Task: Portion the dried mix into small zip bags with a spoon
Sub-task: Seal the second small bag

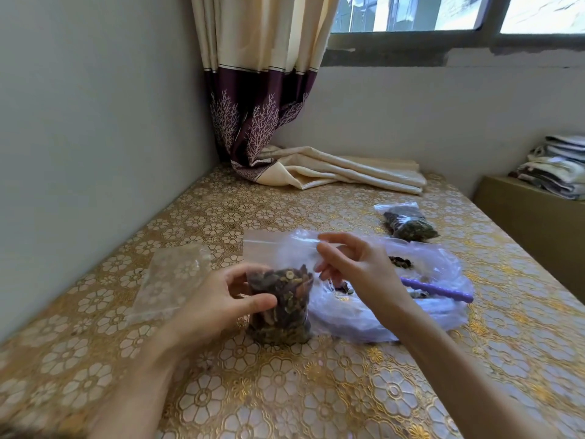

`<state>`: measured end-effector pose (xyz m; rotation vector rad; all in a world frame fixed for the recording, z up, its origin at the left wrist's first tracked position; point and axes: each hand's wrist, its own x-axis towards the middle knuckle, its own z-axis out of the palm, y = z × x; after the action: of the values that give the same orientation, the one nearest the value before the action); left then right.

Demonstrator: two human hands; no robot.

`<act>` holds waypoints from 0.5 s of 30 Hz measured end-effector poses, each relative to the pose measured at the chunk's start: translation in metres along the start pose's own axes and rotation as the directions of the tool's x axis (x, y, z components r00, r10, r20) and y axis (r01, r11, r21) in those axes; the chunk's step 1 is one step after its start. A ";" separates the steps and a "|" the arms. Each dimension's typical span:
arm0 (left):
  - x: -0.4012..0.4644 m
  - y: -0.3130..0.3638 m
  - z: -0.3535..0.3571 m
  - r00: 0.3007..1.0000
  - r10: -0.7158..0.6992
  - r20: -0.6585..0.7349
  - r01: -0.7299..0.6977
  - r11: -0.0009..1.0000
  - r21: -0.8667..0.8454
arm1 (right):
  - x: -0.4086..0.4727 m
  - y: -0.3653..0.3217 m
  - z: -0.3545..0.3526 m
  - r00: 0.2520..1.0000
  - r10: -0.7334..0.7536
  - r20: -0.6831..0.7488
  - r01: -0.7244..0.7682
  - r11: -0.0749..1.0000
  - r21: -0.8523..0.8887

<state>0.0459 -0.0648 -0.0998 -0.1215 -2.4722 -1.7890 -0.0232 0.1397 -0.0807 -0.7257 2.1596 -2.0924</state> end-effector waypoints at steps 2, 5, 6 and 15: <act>0.001 -0.001 0.001 0.998 0.005 -0.069 -0.008 0.999 -0.049 | -0.002 0.004 -0.001 0.995 0.084 0.055 -0.088 0.992 0.088; 0.005 0.000 0.005 0.980 0.000 -0.200 -0.041 0.979 -0.201 | -0.005 0.004 0.002 0.980 0.101 0.172 -0.097 0.995 -0.028; 0.009 0.003 0.007 0.968 -0.024 -0.249 -0.044 0.963 -0.265 | -0.006 0.004 0.005 0.969 0.098 0.226 -0.075 0.991 -0.109; 0.040 0.028 0.013 0.980 0.072 -0.185 -0.092 0.991 -0.102 | 0.023 -0.009 0.004 0.986 0.160 -0.041 -0.144 0.956 0.257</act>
<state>0.0092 -0.0434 -0.0726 -0.0644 -2.2133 -1.8143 -0.0392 0.1275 -0.0659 -0.4603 1.8571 -2.2753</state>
